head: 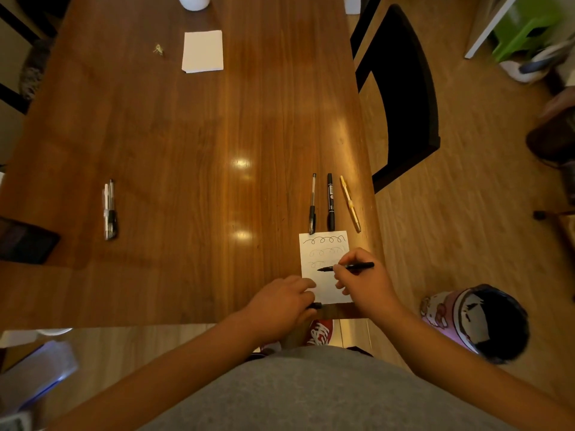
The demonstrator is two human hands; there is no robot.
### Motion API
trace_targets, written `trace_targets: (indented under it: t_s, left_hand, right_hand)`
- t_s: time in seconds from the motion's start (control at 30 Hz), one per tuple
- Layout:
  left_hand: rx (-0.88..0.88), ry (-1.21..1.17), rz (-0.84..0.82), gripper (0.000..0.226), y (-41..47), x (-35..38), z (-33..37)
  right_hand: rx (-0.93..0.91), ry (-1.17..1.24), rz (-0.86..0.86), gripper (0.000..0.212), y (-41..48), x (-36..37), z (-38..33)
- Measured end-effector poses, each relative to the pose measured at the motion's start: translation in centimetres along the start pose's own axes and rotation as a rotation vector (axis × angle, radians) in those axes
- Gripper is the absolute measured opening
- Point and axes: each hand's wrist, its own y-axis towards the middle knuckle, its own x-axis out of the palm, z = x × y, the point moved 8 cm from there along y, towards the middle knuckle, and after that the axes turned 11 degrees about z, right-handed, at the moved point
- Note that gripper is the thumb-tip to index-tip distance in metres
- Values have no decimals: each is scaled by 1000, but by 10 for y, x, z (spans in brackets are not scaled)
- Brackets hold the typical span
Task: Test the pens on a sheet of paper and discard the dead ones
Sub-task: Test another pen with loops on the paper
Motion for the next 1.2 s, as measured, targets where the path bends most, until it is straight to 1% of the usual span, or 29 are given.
trace_targets:
  t_s: [0.1,0.17,0.37,0.7,0.8,0.87,1.07,1.2]
  left_hand:
    - [70,12,7,38,1,9,10]
    - [104,10,20,38,1,12,14]
    - [124,1,12,38,-2,18,18]
    - [141,12,28,35,-2,20,27]
    - [79,-47,22,34,-1,22,26]
    - [61,-40,14,34,0,23,24]
    - [144,24,15,34,0,21,31]
    - [153,35,16,37,-1,25,35]
  right_hand:
    - [-94,-39,-33,18,-6,9,-3]
    - [-131,-58,-46,18,-9,13,-4]
    - [-172,-100,-50,20,-12,18,-3]
    - [-214,-86,-74,20,-14,20,-7]
    - [-206,-89,-88,19,-15,22,-5]
    - [-201,-97,-98,19,-15,23,-4]
    - [-205,-121,-102,20,-11,25,-4]
    - [-216,-122,-85,25,-7,22,-6]
